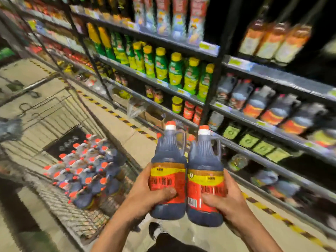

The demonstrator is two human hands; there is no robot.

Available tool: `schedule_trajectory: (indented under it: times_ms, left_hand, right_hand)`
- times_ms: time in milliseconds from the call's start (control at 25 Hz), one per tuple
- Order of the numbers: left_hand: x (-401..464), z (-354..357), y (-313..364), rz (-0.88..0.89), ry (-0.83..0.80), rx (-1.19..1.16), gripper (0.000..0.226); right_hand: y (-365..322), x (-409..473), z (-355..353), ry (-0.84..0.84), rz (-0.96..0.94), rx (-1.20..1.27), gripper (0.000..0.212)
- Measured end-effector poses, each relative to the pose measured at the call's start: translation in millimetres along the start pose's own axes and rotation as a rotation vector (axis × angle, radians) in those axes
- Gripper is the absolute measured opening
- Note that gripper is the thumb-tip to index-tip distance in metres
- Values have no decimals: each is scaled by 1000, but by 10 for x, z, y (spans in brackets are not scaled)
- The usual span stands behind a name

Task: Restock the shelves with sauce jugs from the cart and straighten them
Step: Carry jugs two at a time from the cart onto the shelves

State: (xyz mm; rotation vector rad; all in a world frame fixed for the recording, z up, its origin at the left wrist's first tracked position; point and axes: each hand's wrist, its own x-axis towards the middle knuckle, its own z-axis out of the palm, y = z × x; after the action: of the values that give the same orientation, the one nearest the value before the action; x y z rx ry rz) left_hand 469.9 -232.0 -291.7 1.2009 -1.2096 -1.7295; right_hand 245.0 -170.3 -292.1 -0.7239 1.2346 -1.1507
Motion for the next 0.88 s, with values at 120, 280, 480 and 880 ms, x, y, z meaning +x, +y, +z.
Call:
schedule_trajectory:
  times_ms: [120,280,480,880]
  left_hand:
    - [55,773,34,24,-87,0,69]
    - [75,1794,26,43,-275,6,67]
    - [48,2957,-18,73,-559,114,72]
    - [-94,4990,-246,88,-1052,231,79]
  right_hand:
    - [-79,-416,-545,267,-97,61,100]
    - [-235,-1023,-1296,462,-193,177,80]
    - [-334,-1771,-2087,630,-291,160,85]
    - [-215,-2872,-3164,1122,-411,206,89]
